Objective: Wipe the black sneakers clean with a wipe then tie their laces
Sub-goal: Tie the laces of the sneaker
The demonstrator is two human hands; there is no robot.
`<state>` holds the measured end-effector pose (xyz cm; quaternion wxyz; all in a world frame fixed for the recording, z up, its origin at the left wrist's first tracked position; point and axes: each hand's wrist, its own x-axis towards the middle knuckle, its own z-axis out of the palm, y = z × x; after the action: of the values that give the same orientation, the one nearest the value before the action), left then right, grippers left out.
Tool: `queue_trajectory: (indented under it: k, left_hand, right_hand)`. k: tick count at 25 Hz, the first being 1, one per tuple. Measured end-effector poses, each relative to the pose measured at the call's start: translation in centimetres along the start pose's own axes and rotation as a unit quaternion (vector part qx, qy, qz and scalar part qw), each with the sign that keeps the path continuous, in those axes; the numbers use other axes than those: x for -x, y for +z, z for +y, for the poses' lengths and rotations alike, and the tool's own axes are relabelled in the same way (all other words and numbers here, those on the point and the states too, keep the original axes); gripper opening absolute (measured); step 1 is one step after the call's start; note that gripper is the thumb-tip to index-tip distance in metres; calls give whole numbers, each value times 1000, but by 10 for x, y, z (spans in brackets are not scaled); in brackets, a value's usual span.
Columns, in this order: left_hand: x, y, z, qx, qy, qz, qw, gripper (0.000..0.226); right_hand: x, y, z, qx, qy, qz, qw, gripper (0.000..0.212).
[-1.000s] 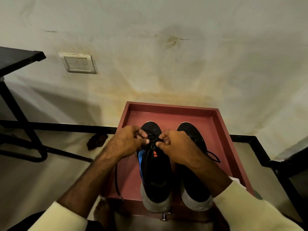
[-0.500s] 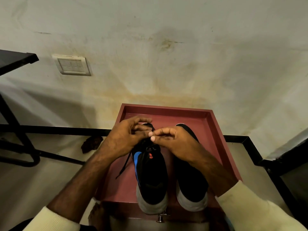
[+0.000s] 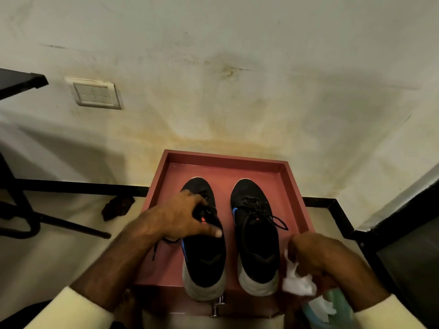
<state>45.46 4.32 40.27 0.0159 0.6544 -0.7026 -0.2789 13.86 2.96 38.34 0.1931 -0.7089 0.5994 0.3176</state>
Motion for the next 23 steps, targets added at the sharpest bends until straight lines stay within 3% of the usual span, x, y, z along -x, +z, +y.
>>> queue_trajectory:
  k: [3,6,8,11,13,16,18,21,23]
  left_hand:
    - [-6,22,6,-44,-22,-6,999,95]
    - [-9,35,11,-121,-21,-2,992,91]
    - [-9,37,11,-145,-21,-1,989,87]
    - [-7,38,11,-139,-8,22,990,80]
    - [-7,40,10,-148,0,36,988,79]
    - [-7,45,13,-167,15,49,985,74]
    - [-10,48,10,-174,22,74,982,69]
    - [-15,52,2,-160,28,95,982,61]
    - [-18,55,-1,-146,30,95,984,57]
  right_hand:
    - [0,-11,6,-56,12,154,986,4]
    - [4,-41,12,-250,-22,373,893,14]
    - [-2,-62,-7,-373,-97,405,829,15]
    - [-33,-85,-57,-431,-227,386,784,27]
    - [-60,-93,-91,-380,-263,389,797,32]
    - [-98,-95,-127,-234,-288,321,871,34]
    - [-120,-93,-138,-161,-292,279,901,28]
    - [-137,-94,-137,-115,-271,306,905,20]
    - [-139,-97,-130,-98,-269,278,917,24]
